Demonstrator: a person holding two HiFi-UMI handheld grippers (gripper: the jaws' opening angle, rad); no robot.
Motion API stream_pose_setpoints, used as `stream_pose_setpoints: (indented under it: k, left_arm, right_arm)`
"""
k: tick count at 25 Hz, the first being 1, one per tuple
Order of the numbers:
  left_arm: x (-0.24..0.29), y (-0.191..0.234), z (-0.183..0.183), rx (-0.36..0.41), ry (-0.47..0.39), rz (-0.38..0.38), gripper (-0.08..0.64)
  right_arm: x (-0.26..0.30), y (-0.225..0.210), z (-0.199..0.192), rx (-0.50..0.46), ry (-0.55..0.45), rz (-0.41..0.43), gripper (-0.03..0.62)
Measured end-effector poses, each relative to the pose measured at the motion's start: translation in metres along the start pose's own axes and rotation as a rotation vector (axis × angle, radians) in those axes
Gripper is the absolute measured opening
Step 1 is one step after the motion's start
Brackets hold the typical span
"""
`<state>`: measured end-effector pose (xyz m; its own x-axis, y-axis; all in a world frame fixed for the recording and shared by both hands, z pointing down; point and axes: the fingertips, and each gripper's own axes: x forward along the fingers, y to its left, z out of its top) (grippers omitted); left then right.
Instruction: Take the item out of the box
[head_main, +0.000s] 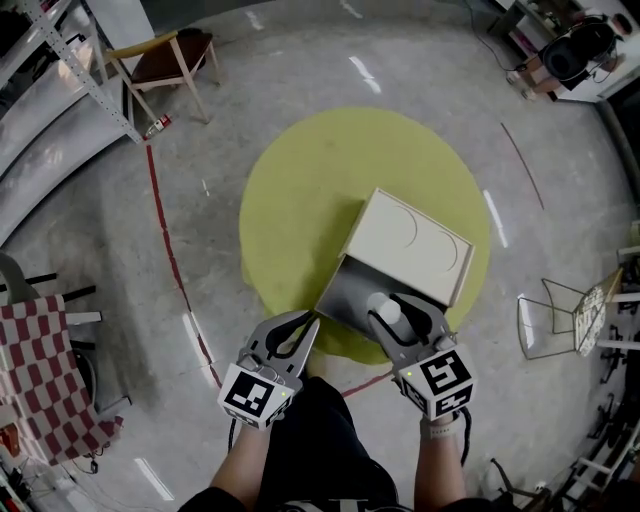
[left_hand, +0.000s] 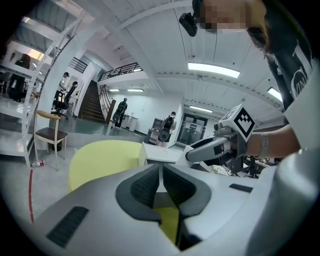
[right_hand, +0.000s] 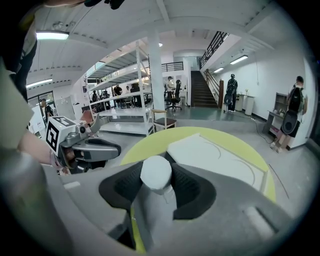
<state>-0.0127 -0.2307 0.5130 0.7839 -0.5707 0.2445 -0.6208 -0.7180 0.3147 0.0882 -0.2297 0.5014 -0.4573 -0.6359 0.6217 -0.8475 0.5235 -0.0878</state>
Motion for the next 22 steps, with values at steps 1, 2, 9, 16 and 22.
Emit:
stream_pose_setpoints:
  k: [1, 2, 9, 16, 22]
  left_arm:
    - [0.001, -0.001, 0.001, -0.007, -0.002, -0.004, 0.026]
    - [0.001, -0.002, 0.002, -0.02, -0.005, -0.008, 0.026]
    - [0.008, -0.013, 0.015, -0.059, -0.005, -0.048, 0.026]
    - [0.013, -0.027, 0.043, 0.014, -0.009, -0.089, 0.026]
    - [0.009, -0.033, 0.061, 0.057, -0.02, -0.097, 0.026]
  right_arm:
    - [-0.003, 0.0, 0.001, 0.004, -0.004, -0.003, 0.178]
    - [-0.006, -0.001, 0.002, 0.01, -0.007, -0.005, 0.178]
    - [-0.028, -0.003, 0.013, 0.032, -0.036, -0.019, 0.178]
    - [-0.051, -0.006, 0.026, 0.056, -0.077, -0.033, 0.178]
    - [-0.069, -0.003, 0.03, 0.067, -0.102, -0.045, 0.178]
